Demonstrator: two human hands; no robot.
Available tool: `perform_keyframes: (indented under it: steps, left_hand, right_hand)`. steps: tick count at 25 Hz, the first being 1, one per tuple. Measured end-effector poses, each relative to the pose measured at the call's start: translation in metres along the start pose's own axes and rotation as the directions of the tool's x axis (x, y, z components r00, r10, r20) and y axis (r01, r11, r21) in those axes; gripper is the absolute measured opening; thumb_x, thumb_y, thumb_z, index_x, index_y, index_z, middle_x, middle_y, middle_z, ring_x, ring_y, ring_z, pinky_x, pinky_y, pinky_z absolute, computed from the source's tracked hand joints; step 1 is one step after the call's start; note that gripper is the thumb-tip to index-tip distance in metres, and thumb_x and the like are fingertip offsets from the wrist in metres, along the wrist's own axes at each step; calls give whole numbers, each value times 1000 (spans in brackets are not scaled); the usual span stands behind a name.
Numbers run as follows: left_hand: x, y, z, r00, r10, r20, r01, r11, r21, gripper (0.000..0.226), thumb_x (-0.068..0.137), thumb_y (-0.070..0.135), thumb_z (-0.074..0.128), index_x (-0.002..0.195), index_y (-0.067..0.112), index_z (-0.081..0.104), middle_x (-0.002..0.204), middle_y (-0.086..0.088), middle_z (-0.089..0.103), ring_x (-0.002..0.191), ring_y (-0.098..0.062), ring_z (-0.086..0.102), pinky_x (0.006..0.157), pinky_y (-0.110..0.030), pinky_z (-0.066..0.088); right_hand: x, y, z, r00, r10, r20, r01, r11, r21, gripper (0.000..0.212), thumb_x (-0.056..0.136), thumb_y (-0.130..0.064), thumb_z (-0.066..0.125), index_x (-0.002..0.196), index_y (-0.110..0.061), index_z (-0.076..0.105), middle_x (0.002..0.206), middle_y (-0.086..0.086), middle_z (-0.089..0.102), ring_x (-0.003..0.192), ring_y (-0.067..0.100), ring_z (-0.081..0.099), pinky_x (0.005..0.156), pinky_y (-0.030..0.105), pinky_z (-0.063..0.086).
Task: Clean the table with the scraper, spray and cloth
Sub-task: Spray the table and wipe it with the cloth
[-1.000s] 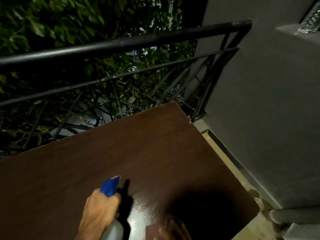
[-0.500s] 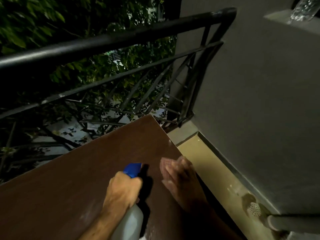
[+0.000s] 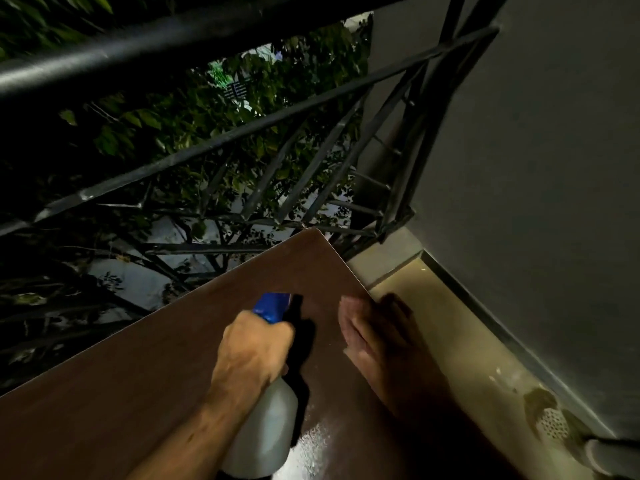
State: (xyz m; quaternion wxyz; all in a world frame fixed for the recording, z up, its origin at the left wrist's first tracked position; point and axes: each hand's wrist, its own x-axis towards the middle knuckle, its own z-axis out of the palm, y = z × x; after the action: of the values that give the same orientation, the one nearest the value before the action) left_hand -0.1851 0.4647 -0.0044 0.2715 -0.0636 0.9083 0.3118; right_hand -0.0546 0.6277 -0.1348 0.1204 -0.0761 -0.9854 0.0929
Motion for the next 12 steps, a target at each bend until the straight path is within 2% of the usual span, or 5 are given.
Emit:
perform_keyframes:
  steps: [2,4,8,9,12]
  left_hand:
    - [9,-2,-2,1000,-16,7,16,999,-43,14,75,19,62,78,7,67,58,-7,72,48,-18,68,49,-25,47]
    - [14,-4,-2,999,-30,25,33,995,-94,13,74,18,61,78,7,67,58,-8,72,46,-20,69,52,-28,52]
    - [16,-5,-2,999,-41,18,43,991,-127,13,74,20,62,79,11,68,62,-6,73,46,-18,69,51,-27,53]
    - [14,-4,-3,999,-43,5,43,991,-126,13,74,21,62,80,11,68,62,-5,73,45,-15,68,48,-23,50]
    - [10,-7,-8,999,-52,-15,49,991,-127,17,72,24,60,78,11,69,63,-4,73,50,-18,69,50,-24,51]
  right_hand:
    - [-35,4,6,992,17,123,-12,999,-46,65,98,-52,44,155,-24,29,162,2,27,142,41,33,111,62,24]
    - [-37,6,12,991,24,135,-21,1000,-23,70,96,-54,43,157,-27,21,165,-1,15,147,39,24,115,62,18]
    - [76,-5,7,994,-98,-46,102,989,110,49,99,-34,47,145,-18,50,146,8,52,138,38,41,112,60,29]
    - [111,-12,10,1000,-25,-9,26,992,127,49,98,-37,42,143,-19,53,145,7,52,140,38,38,114,59,26]
    - [194,-36,24,969,169,180,-188,978,94,54,101,-48,36,151,-27,38,158,-2,35,151,31,11,122,50,3]
